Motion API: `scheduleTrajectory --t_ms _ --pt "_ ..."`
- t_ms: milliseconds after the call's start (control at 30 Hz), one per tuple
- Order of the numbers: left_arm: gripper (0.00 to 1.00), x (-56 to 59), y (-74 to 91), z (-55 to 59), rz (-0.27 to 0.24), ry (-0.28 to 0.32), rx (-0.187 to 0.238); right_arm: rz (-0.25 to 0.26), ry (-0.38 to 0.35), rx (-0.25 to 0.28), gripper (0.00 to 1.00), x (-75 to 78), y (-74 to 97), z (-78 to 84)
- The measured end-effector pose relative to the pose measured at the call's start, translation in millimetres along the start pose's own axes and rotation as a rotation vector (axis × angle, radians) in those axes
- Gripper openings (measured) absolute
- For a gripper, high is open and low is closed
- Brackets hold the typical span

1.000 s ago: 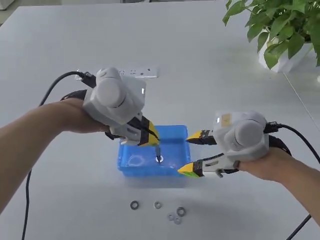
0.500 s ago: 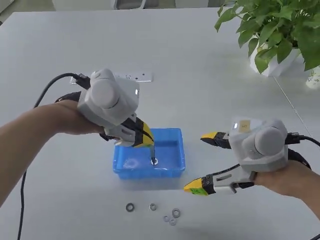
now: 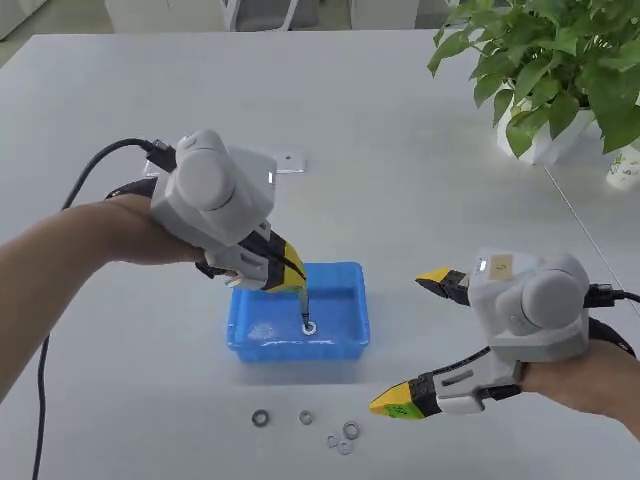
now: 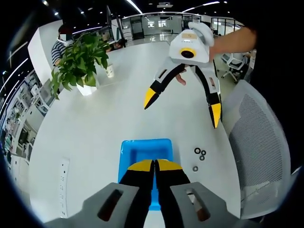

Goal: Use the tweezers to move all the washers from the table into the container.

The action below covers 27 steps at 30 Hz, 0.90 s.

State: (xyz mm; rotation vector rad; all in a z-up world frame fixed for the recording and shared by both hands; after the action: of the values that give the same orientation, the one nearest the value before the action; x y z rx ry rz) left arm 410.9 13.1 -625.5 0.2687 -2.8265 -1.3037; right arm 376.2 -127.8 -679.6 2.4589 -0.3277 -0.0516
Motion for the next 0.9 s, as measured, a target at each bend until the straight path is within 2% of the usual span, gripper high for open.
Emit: scheduleTrajectory --t_ms 267,700,900 --pt "0.05 5.1 9.4 -5.7 -0.003 -0.005 0.003 0.007 0.005 0.002 1.00 -5.1 3.8 -1.3" --pt "0.05 21.4 21.7 -13.4 -0.008 -0.005 0.007 0.023 0.024 0.004 1.00 -9.8 8.2 -3.2" --pt "0.05 30.4 22.5 -13.1 -0.003 -0.012 0.004 0.029 0.032 0.000 0.99 -11.3 9.5 -1.3"
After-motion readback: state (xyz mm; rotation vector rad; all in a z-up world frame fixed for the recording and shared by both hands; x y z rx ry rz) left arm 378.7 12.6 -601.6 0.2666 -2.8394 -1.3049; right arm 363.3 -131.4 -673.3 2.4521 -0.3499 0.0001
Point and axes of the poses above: the centre of the closed fingertips' face, and the gripper's own axes: y roughly backward along the fingers, x roughly to its right, z roughly out of its underside, the point moved 5 cm from there along y, roughly backward along the fingers, and after that the axes turned 4 degrees about y, right-handed, at the moved point
